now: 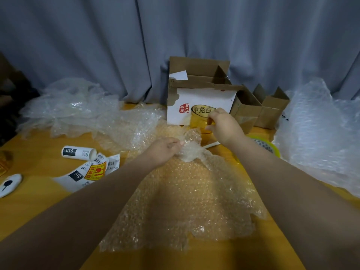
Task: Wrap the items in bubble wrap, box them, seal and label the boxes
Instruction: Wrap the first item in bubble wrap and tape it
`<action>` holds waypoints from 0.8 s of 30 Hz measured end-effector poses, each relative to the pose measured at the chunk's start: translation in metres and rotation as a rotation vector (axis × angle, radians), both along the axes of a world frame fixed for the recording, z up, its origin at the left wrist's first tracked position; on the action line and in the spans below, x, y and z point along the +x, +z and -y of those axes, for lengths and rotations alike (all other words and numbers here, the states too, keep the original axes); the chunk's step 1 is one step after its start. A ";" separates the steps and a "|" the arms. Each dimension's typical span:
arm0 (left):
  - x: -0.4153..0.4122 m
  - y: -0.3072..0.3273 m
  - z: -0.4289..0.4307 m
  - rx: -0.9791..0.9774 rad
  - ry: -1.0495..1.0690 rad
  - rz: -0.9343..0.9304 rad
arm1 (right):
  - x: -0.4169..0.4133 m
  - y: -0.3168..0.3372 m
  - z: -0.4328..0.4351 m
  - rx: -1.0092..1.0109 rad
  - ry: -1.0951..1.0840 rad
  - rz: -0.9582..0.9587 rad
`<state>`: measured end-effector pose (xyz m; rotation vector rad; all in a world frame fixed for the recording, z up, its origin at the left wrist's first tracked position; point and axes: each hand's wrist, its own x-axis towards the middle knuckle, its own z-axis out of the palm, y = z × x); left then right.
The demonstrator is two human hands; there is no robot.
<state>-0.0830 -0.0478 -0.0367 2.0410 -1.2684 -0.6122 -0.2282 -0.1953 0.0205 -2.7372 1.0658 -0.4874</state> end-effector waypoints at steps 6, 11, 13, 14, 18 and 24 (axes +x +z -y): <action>-0.010 0.017 0.012 0.041 0.175 -0.014 | -0.035 0.042 -0.022 -0.073 -0.023 0.508; -0.028 0.057 0.036 -0.234 0.228 -0.498 | -0.065 0.069 -0.040 0.038 0.055 0.792; -0.035 0.064 0.032 -0.258 0.184 -0.429 | -0.073 0.065 -0.050 0.050 0.100 0.735; -0.036 0.064 0.026 -0.249 0.167 -0.336 | -0.076 0.061 -0.054 0.041 0.126 0.675; -0.026 0.048 -0.010 -0.117 0.191 0.149 | -0.076 0.036 -0.064 -0.060 0.229 0.223; -0.005 0.025 -0.060 0.285 0.301 0.462 | -0.056 0.017 -0.080 -0.065 0.269 -0.157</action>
